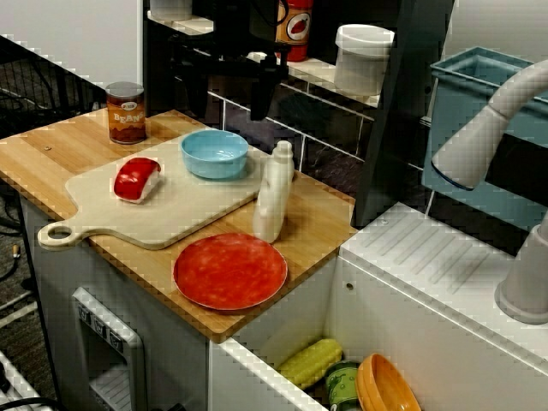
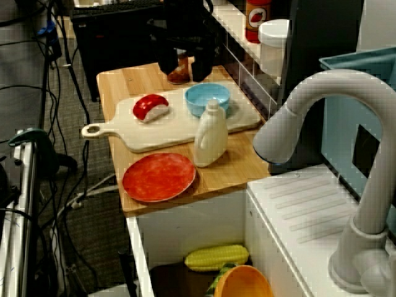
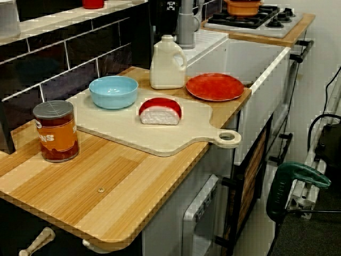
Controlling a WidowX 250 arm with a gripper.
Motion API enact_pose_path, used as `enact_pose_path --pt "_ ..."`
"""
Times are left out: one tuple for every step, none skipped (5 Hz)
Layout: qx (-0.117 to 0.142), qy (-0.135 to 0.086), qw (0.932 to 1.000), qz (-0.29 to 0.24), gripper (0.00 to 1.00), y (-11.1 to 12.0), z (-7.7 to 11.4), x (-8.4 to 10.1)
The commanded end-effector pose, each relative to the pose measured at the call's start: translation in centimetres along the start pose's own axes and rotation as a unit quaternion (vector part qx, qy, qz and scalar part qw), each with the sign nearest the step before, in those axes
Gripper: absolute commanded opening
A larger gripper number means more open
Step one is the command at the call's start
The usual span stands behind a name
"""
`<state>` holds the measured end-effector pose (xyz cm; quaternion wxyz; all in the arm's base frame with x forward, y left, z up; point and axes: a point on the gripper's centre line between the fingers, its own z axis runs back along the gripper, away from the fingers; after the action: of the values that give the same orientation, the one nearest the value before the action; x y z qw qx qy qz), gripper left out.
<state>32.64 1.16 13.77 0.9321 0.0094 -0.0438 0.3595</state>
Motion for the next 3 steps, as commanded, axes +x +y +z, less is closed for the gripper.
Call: enact_pose_path --pt "0.008 -0.027 0.9988 -0.04 1.0 2.1 3.1 1.8" --pt "0.045 -0.025 0.996 -0.074 1.0 3.0 2.8 2.1" --pt "0.051 -0.027 0.9933 -0.1 1.0 4.3 2.3 2.4"
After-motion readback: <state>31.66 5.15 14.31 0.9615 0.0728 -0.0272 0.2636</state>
